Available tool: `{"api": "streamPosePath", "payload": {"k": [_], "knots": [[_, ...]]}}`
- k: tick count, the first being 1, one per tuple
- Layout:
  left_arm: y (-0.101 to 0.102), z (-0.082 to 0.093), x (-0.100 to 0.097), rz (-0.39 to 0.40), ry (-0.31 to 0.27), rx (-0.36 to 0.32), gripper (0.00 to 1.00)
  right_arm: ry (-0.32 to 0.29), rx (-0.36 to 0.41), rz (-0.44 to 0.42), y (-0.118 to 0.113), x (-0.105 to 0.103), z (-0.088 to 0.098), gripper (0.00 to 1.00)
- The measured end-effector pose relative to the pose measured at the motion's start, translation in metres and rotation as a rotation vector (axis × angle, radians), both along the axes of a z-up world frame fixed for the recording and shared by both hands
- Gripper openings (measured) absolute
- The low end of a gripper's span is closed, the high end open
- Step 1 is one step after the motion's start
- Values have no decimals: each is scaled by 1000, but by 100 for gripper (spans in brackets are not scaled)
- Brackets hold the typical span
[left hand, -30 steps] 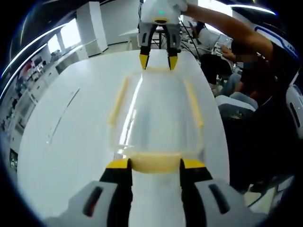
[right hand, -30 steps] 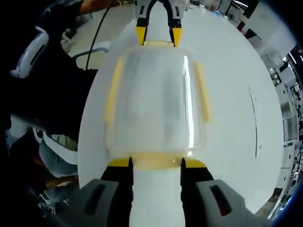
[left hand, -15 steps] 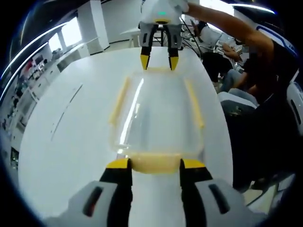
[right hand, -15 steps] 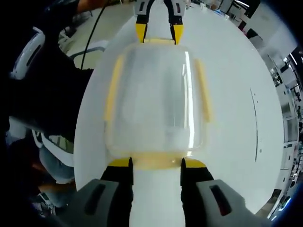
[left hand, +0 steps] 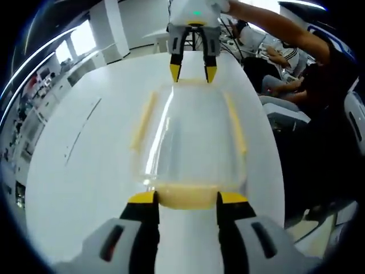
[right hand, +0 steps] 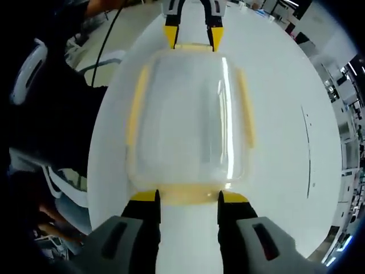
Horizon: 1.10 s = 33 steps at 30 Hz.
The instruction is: Snap each plastic latch of the storage box into its locked position after aligning the lid with the box until every specified latch is closed and the lid sits flush.
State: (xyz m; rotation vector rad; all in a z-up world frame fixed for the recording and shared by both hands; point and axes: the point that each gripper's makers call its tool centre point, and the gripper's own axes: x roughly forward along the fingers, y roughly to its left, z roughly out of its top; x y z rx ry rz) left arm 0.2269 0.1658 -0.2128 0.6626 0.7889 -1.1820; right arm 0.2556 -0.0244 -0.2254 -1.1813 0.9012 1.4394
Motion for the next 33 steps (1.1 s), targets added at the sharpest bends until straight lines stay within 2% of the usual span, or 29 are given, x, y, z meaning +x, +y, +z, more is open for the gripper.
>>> {"api": "streamPosePath", "payload": {"k": [13, 21, 33], "knots": [[8, -1, 3, -9, 6, 16, 37, 2, -22, -18, 9, 0, 1, 37], [10, -2, 7, -9, 16, 17, 37, -4, -84, -20, 11, 4, 2, 37], [11, -1, 7, -13, 8, 3, 37, 2, -85, -21, 10, 5, 3, 37]]}}
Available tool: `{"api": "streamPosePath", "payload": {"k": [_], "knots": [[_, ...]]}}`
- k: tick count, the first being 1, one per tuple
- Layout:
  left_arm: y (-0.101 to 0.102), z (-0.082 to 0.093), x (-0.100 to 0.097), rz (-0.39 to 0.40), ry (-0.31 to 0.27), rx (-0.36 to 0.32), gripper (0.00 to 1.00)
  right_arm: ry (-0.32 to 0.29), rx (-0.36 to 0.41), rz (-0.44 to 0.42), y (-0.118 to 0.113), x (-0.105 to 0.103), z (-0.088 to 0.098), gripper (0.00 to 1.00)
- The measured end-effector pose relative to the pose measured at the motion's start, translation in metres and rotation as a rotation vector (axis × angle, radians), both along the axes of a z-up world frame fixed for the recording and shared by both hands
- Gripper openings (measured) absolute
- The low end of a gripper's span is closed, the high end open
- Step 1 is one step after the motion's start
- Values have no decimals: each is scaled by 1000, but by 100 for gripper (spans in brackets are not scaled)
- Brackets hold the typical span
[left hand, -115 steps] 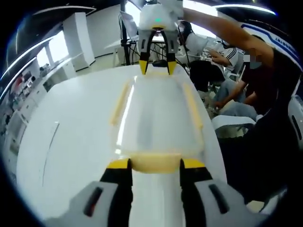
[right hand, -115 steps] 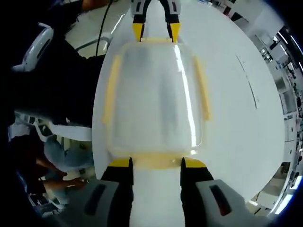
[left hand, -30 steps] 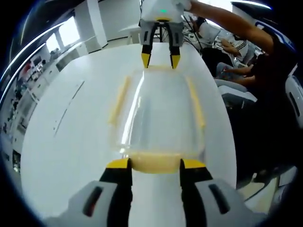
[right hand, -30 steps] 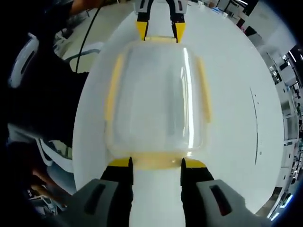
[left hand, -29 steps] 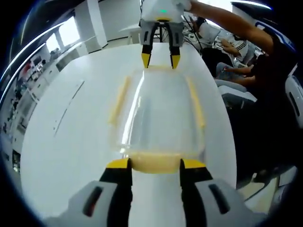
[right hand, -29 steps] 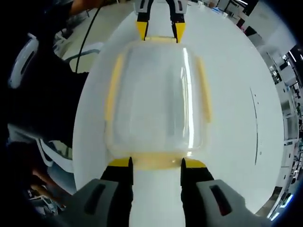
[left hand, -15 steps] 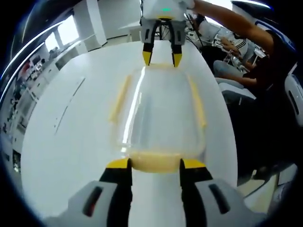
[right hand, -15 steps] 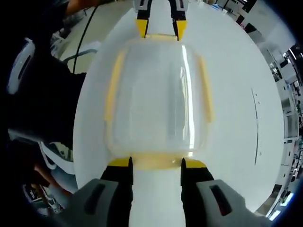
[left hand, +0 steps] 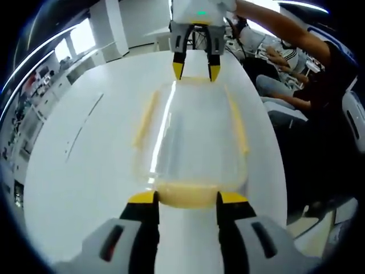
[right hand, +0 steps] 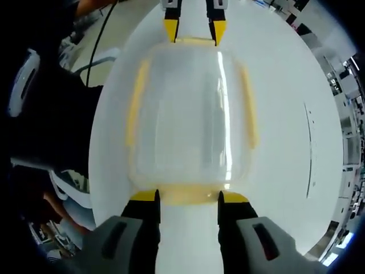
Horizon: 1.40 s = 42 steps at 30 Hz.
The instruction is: Snap each plastic latch of the storage box into its locked position after aligning the lid with the box until every specified latch is closed and the lid sits flush.
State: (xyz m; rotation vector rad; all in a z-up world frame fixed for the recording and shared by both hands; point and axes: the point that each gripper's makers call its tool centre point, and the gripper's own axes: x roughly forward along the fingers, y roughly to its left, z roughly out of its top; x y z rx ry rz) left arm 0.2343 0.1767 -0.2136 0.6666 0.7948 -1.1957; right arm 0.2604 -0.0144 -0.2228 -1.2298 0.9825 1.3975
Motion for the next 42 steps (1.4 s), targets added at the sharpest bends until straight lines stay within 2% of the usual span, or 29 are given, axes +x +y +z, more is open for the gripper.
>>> {"api": "streamPosePath", "payload": {"k": [8, 19, 23, 35, 42], "knots": [[6, 6, 4, -1, -43, 31, 37, -16, 19, -3, 5, 4, 9, 37], [8, 2, 6, 1, -14, 7, 37, -5, -9, -8, 7, 8, 0, 37], [15, 1, 6, -3, -8, 15, 37, 22, -6, -14, 11, 7, 4, 37], [14, -3, 12, -1, 27, -52, 37, 35, -23, -15, 11, 2, -3, 37], [12, -4, 14, -3, 21, -70, 37, 33, -21, -16, 8, 2, -3, 38]]}}
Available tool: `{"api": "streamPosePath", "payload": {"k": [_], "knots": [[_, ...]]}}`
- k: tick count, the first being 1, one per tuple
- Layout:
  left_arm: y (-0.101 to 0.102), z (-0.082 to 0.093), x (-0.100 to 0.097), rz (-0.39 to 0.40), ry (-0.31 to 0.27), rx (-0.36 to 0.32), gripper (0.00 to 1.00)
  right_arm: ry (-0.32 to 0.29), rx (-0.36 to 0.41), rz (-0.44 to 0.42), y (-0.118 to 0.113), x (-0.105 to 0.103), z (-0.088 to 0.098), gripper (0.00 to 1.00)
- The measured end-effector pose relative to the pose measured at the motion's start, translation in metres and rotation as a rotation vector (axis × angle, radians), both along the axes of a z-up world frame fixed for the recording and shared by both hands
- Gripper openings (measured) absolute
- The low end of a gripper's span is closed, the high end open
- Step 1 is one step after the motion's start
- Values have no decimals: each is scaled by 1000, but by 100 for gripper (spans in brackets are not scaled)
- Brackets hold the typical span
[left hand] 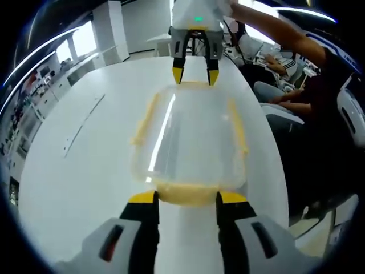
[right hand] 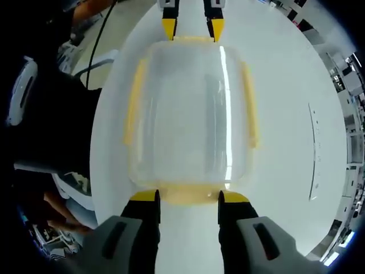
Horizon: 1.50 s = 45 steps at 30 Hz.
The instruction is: Snap each plastic latch of the storage box into its locked position after aligning the lid with the box until every specified latch is closed and the lid sits flush.
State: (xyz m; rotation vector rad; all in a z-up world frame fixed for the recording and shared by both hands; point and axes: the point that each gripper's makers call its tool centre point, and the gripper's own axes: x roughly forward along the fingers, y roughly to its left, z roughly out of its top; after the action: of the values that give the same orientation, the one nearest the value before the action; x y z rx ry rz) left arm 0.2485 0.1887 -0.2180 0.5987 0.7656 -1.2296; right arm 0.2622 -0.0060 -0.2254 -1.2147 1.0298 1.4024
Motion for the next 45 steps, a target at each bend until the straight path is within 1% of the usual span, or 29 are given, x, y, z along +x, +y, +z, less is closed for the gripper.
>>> {"api": "streamPosePath", "payload": {"k": [4, 6, 7, 8, 9, 10, 11, 13, 16, 17, 22, 23, 24, 25, 26, 27, 28, 29, 31, 33, 35, 37, 39, 42, 43, 45], "knots": [[-1, -3, 1, -4, 0, -1, 37, 4, 14, 1, 0, 0, 0, 38], [-2, -4, 0, -4, 1, -15, 37, 5, 23, -1, -1, -1, 0, 38], [-2, -4, 1, 1, -6, -17, 22, 7, 16, -5, -3, -1, -1, 38], [-5, -2, -3, 17, 35, -43, 8, 17, -10, -73, -7, -1, -1, 38], [1, -5, -2, 56, 55, -1, 7, 25, 17, -31, -3, -2, 1, 37], [-3, -5, 1, 42, 28, -22, 9, 14, 13, -25, -4, -3, 2, 37], [-2, -7, -1, 36, 24, -16, 8, 9, 13, -23, -4, -3, 2, 37], [-4, -8, -4, 38, 46, -24, 9, -4, 16, -6, -5, 0, 1, 37], [-5, -9, -8, 33, 43, -24, 9, -5, 31, 14, -6, 0, 1, 38], [-6, -9, -9, 29, 43, -24, 10, -13, 34, 34, -5, 1, 1, 38], [-8, -10, -13, 14, 31, -11, 11, -24, 28, 63, -5, 6, 0, 38], [-8, -10, -14, 13, 30, -9, 11, -31, 27, 82, -5, 7, -2, 38], [-8, -10, -15, 12, 31, -8, 11, -41, 29, 102, -6, 7, -3, 31], [-7, -11, -16, 13, 18, 0, 11, -158, 14, 165, -7, 25, -1, 21], [-7, -10, -15, 14, 8, -5, 12, -180, 11, 221, -6, 29, -1, 10], [-6, -9, -15, 23, 4, -7, 14, -168, -5, 192, -10, 27, -1, 9], [-5, -7, -14, 29, -3, -11, 15, -116, 12, 153, -10, 20, -3, 13], [-3, -6, -13, 33, -8, -15, 15, -84, 19, 139, -10, 15, -3, 18], [-1, -4, -12, 40, -15, -19, 17, -111, 18, 174, -12, 17, -2, 19], [2, -3, -11, 49, -26, -15, 21, -124, 17, 169, -14, 21, -2, 19], [6, -3, -13, 51, -37, -5, 21, -131, 21, 162, -18, 21, 1, 21], [8, -2, -13, 53, -49, -13, 21, -133, 37, 161, -19, 20, 3, 21], [10, 2, -8, 63, -93, -24, 21, -144, 83, 158, -14, 20, 8, 21], [11, 9, -4, 80, -114, -49, 21, -153, 131, 136, -13, 19, 11, 21], [11, 11, -3, 86, -121, -60, 21, -154, 137, 133, -13, 19, 12, 21], [11, 13, 0, 95, -118, -67, 21, -161, 146, 127, -16, 15, 12, 23]]}}
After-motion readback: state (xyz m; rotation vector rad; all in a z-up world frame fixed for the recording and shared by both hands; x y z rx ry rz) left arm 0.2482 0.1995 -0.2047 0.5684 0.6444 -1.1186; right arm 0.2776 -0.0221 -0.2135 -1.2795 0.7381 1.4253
